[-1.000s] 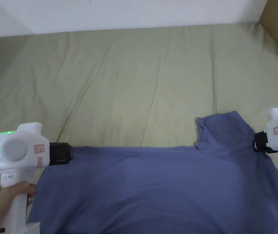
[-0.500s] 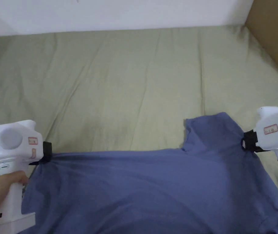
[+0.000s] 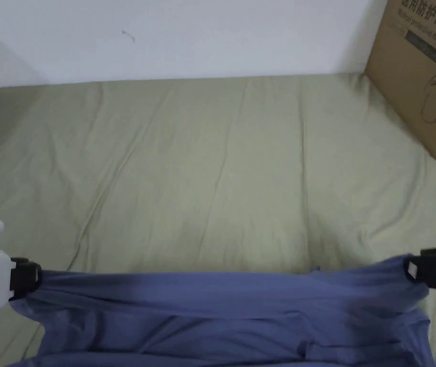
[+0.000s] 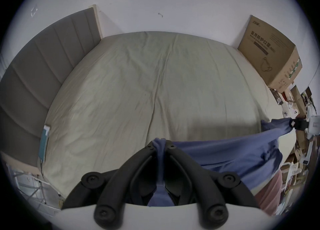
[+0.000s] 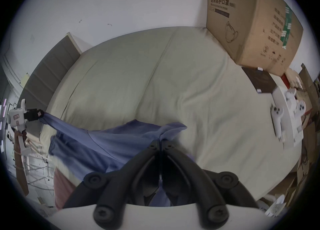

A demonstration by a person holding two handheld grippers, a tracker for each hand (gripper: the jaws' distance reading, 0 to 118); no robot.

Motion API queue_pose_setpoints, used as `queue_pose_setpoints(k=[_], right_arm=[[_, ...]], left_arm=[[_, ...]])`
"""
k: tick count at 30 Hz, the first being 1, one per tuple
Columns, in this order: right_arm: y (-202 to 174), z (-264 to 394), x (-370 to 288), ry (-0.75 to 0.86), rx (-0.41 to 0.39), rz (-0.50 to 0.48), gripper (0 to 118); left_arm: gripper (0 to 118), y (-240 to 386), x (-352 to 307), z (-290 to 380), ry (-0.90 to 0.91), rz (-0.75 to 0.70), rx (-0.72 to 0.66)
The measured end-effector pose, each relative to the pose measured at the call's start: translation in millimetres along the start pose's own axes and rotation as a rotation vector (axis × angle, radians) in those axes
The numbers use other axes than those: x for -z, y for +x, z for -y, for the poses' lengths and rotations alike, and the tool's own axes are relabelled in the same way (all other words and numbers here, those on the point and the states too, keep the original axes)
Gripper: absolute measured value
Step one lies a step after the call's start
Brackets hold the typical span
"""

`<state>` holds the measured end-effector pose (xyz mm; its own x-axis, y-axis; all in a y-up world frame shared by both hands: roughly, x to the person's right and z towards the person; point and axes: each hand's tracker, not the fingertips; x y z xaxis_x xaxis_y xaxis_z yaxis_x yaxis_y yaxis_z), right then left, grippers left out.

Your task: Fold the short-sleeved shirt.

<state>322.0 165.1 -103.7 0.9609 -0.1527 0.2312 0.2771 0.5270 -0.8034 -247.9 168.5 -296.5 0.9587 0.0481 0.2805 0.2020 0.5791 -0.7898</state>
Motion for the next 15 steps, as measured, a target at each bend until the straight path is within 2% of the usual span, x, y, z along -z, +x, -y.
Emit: queue_pose_setpoints(k=[4, 6, 9, 10, 11, 12, 13, 14, 15], right_arm=[[0.8, 72.6, -20.7, -0.071, 0.03, -0.031, 0], [0.9, 105.1, -16.0, -0.133, 0.061, -0.016, 0], [-1.0, 140.4, -1.3, -0.187, 0.065, 0.013, 0], [-3.4, 149.6, 2.9, -0.183, 0.058, 0.018, 1], [-5.2, 155.4, 4.6, -0.177, 0.057, 0.018, 12], [-8.3, 155.9, 4.9, -0.175, 0.055, 0.06, 36], [-11.6, 155.6, 4.6, -0.179, 0.036, 0.124, 71], [-13.8, 155.5, 1.7, -0.176, 0.016, 0.157, 78], [-17.3, 152.1, -5.2, -0.135, -0.012, 0.146, 77]], left_arm=[[6, -4.0, -17.6, 51.6, -0.037, -0.002, 0.003], [6, -6.5, -10.7, 74.4, -0.085, -0.003, -0.01], [6, -8.2, 2.1, 106.2, -0.148, -0.009, -0.048], [12, -7.0, 7.9, 113.1, -0.159, -0.007, -0.041], [24, -6.2, 11.2, 118.3, -0.171, -0.03, -0.05], [44, -5.6, 12.2, 121.7, -0.182, -0.082, -0.048], [73, -4.9, 10.7, 123.0, -0.191, -0.118, -0.029], [91, -4.4, 8.6, 123.8, -0.174, -0.118, -0.026], [102, -5.5, 3.5, 123.6, -0.159, -0.113, -0.032]])
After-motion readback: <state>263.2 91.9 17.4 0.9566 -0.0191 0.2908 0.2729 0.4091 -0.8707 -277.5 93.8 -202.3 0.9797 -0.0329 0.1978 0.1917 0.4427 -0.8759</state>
